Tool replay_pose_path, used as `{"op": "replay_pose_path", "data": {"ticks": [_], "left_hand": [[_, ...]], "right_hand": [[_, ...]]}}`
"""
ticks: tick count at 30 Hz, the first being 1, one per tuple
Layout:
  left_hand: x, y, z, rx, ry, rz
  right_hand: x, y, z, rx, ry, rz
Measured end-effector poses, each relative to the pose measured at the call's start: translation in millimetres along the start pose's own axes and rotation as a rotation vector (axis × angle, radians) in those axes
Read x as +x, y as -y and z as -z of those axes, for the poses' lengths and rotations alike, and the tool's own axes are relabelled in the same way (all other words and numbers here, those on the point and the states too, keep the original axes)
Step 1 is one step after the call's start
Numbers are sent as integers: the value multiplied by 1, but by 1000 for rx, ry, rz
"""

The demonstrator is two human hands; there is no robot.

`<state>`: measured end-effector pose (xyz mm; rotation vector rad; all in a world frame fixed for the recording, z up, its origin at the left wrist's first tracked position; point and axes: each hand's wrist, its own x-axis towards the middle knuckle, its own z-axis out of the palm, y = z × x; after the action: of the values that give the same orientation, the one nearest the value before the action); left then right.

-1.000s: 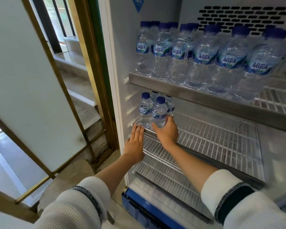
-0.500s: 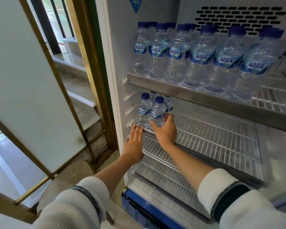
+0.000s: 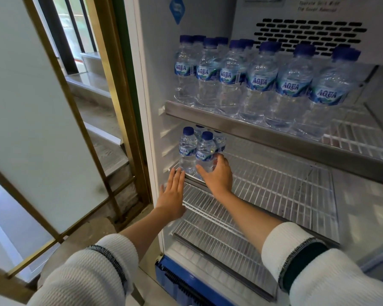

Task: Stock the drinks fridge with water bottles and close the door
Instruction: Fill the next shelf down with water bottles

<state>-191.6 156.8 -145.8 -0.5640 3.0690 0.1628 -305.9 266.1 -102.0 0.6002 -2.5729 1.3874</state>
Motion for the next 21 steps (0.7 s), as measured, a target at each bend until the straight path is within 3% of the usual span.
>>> {"op": "replay_pose_path", "data": {"ticks": [16, 21], "left_hand": [[2, 6, -1, 4, 21, -38], [-2, 5, 4, -36, 9, -51]], "right_hand": [[-2, -8, 4, 81, 25, 78], [-6, -8, 2, 68, -3, 22]]}}
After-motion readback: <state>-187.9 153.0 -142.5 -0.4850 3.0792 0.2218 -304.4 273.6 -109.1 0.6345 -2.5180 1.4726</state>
